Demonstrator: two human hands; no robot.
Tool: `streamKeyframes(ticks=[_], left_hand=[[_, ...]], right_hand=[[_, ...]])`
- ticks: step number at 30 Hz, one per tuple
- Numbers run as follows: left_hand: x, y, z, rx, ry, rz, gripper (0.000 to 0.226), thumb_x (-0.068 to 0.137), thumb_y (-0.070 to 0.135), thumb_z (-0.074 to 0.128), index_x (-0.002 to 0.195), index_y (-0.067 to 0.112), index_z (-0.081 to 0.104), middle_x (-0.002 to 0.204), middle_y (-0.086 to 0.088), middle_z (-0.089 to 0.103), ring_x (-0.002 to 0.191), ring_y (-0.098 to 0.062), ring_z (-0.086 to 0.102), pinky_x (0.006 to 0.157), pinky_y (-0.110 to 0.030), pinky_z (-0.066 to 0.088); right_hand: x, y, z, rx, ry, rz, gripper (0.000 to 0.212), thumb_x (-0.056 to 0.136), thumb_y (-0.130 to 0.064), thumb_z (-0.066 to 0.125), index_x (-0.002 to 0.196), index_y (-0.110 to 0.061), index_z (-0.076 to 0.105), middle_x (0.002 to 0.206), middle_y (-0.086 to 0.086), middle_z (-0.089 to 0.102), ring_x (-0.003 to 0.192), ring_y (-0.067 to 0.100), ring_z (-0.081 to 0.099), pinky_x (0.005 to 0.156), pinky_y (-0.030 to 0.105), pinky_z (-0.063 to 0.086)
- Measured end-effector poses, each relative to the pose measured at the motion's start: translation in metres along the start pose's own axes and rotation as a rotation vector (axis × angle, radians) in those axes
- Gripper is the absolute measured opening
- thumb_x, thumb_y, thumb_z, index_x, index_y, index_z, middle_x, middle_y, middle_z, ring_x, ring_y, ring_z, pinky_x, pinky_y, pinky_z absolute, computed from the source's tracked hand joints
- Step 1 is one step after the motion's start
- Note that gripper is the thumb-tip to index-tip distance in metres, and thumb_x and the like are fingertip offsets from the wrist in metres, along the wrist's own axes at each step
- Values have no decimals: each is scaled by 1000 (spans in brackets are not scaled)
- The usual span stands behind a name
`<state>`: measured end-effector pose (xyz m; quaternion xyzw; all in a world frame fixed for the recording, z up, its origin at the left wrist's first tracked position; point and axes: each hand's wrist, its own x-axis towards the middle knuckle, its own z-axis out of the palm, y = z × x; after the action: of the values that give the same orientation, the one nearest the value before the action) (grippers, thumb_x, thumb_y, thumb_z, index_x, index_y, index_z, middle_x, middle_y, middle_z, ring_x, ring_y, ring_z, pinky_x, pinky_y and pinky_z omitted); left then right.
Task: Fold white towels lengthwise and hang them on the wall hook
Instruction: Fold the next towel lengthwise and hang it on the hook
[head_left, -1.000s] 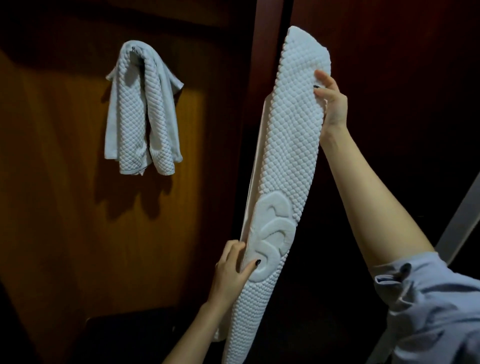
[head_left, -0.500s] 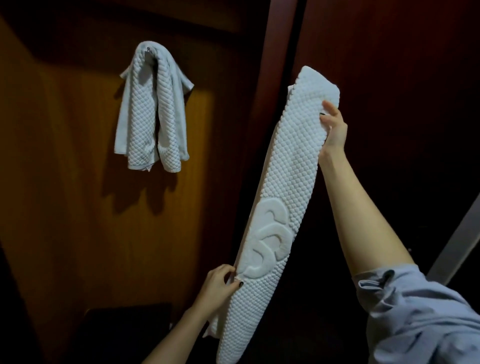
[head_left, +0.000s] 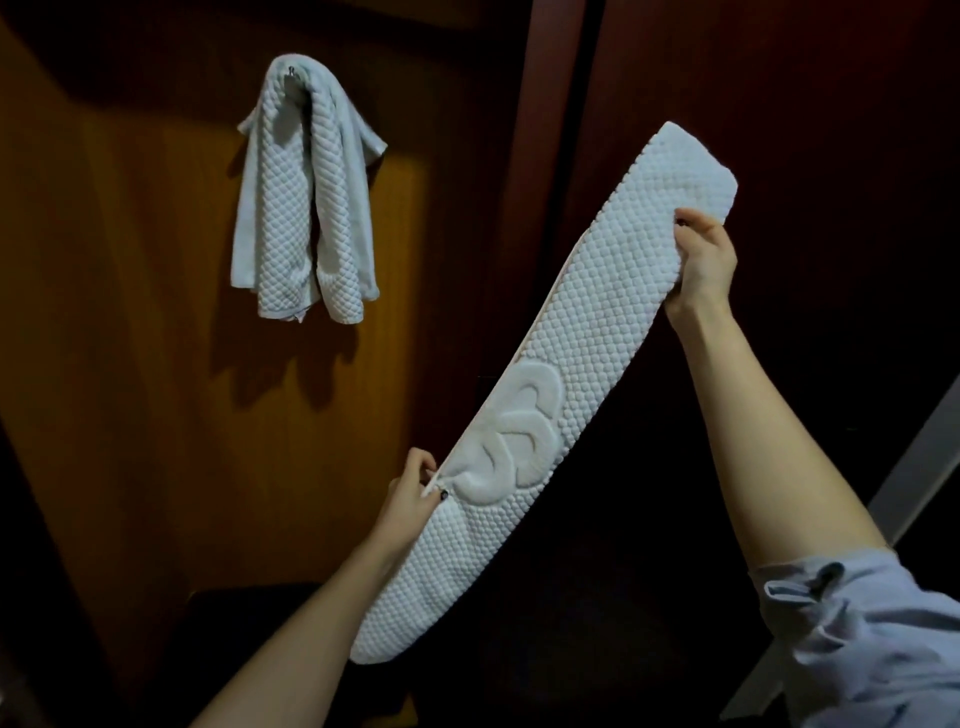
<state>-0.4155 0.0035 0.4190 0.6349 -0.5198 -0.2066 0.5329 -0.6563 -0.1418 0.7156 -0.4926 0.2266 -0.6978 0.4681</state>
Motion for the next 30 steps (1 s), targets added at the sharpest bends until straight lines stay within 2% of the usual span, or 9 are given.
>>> streamKeyframes(ticks=[4, 9, 11, 14, 16, 18, 22, 26, 30], left_hand=[[17, 20, -22, 20, 37, 45, 19, 85, -5, 54, 79, 10, 46, 69, -2, 48, 63, -12, 41, 56, -24, 31], [44, 49, -81, 44, -35, 84, 35, 79, -25, 46, 72, 4, 63, 73, -8, 62, 74, -13, 58, 74, -23, 43], [52, 58, -107, 92, -80, 58, 35, 81, -22, 47, 77, 5, 68, 79, -7, 67, 80, -11, 61, 76, -16, 45], [61, 68, -152, 159, -95, 32, 35, 86, -14, 50, 81, 12, 73, 89, 2, 71, 89, 2, 63, 79, -8, 43], [63, 78, -183, 197, -60, 32, 37, 88, -11, 50, 82, 18, 73, 94, 5, 70, 91, 4, 61, 78, -9, 42], [64, 89, -213, 245, -13, 33, 33, 90, -7, 50, 85, 17, 72, 102, 2, 67, 96, -4, 60, 81, -16, 42], [64, 111, -275, 319, 99, 42, 25, 91, 2, 53, 87, 18, 71, 108, -4, 65, 104, -14, 56, 86, -27, 38], [65, 130, -335, 348, 199, 125, 26, 92, 2, 54, 86, 22, 71, 109, -10, 67, 82, -16, 58, 73, -27, 41], [78, 142, -386, 340, 260, 190, 24, 92, 3, 56, 87, 20, 72, 111, -7, 68, 98, -22, 57, 80, -28, 41]], right_hand=[[1, -3, -15, -124, 113, -77, 28, 90, -2, 57, 117, -8, 64, 120, 5, 62, 105, 15, 65, 86, 27, 56], [-10, -1, -48, -260, 82, -86, 53, 85, -5, 67, 136, -7, 52, 134, 2, 51, 111, 4, 58, 84, 14, 52], [-16, 4, -52, -302, 42, -97, 61, 84, -5, 67, 141, -7, 46, 138, 0, 48, 112, -1, 55, 86, 11, 49], [-25, 8, -45, -325, -13, -122, 66, 85, -6, 66, 146, -10, 40, 147, 0, 43, 127, 4, 47, 101, 19, 44], [-31, 10, -31, -314, -60, -138, 70, 85, -4, 65, 148, -11, 36, 142, -8, 47, 118, -4, 52, 93, 14, 46], [-35, 12, -11, -295, -110, -138, 76, 85, -3, 65, 151, -12, 30, 130, -10, 54, 104, -5, 61, 85, 16, 51], [-39, 14, 36, -260, -191, -149, 81, 84, -1, 65, 153, -14, 24, 144, 2, 44, 123, 11, 54, 102, 34, 48], [-41, 20, 82, -209, -219, -169, 80, 86, 1, 62, 153, -13, 22, 148, 5, 40, 127, 14, 51, 105, 40, 46], [-38, 29, 129, -192, -224, -217, 80, 87, 1, 60, 154, -12, 19, 152, 6, 34, 127, 11, 50, 100, 28, 49]])
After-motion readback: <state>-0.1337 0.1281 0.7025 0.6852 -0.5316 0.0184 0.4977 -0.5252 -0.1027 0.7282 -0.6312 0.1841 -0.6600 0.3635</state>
